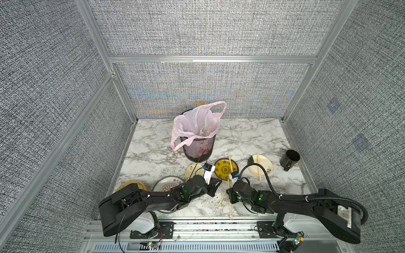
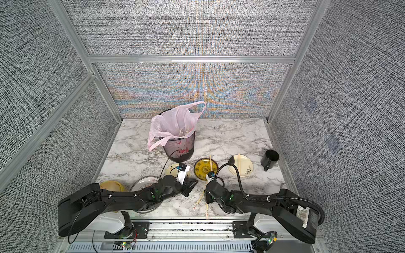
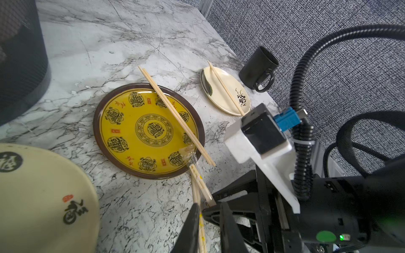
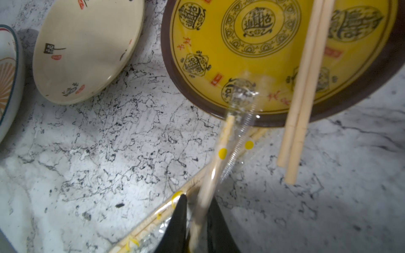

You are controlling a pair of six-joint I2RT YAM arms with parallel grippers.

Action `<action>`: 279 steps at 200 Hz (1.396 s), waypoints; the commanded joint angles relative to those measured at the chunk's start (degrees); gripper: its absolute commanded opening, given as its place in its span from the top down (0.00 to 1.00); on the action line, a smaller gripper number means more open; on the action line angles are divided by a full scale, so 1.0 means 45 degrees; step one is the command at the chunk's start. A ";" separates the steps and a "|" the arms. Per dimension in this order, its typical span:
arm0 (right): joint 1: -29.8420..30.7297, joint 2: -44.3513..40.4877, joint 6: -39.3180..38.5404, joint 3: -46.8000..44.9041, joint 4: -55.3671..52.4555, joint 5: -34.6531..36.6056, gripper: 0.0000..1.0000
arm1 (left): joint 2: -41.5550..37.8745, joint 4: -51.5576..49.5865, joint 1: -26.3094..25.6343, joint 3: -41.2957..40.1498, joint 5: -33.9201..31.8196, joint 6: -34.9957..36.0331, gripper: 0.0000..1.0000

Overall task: Remove the packaging of disposable chopsticks
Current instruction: Pick up the disposable chopsticks from the center of the board.

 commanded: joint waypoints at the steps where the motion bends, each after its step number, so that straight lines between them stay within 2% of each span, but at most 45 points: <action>1: 0.0024 -0.0374 -0.0011 -0.0059 -0.0417 -0.0094 0.87 | -0.0083 -0.0074 0.0000 0.0016 -0.0184 0.0064 0.81; 62: 0.0020 -0.2292 -0.1218 0.0076 -0.0654 -0.1045 0.94 | -0.0503 0.0381 0.0003 -0.0191 0.0266 0.0376 0.77; 78: -0.0007 -0.2896 -0.1883 0.0134 -0.0212 -0.1686 0.96 | -0.1202 -0.0290 0.0003 -0.0176 0.0112 -0.0070 0.60; 104: -0.0137 -0.3864 -0.2765 0.0329 0.0452 -0.2615 0.98 | -0.2293 -0.0678 0.0003 -0.0293 -0.0156 0.0317 0.45; 138: -0.0382 -0.4633 -0.3459 0.0552 0.1206 -0.3740 1.00 | -0.3288 -0.0677 0.0003 -0.0633 -0.0808 0.0126 0.41; 158: -0.0396 -0.4835 -0.3631 0.0618 0.1730 -0.4459 1.00 | -0.3491 0.0337 0.0003 -0.1029 -0.0681 0.0156 0.41; 203: -0.0384 -0.4791 -0.3532 0.0468 0.2760 -0.5652 1.00 | -0.4158 0.1992 0.0003 -0.1636 0.0283 0.0696 0.49; 243: -0.0385 -0.4403 -0.3470 0.0627 0.3481 -0.6252 1.00 | -0.4291 0.2639 0.0003 -0.1695 0.1049 0.0807 0.62; 279: -0.0394 -0.3842 -0.3435 0.0871 0.3718 -0.6427 1.00 | -0.4151 0.3021 0.0003 -0.1727 0.1249 0.0840 0.89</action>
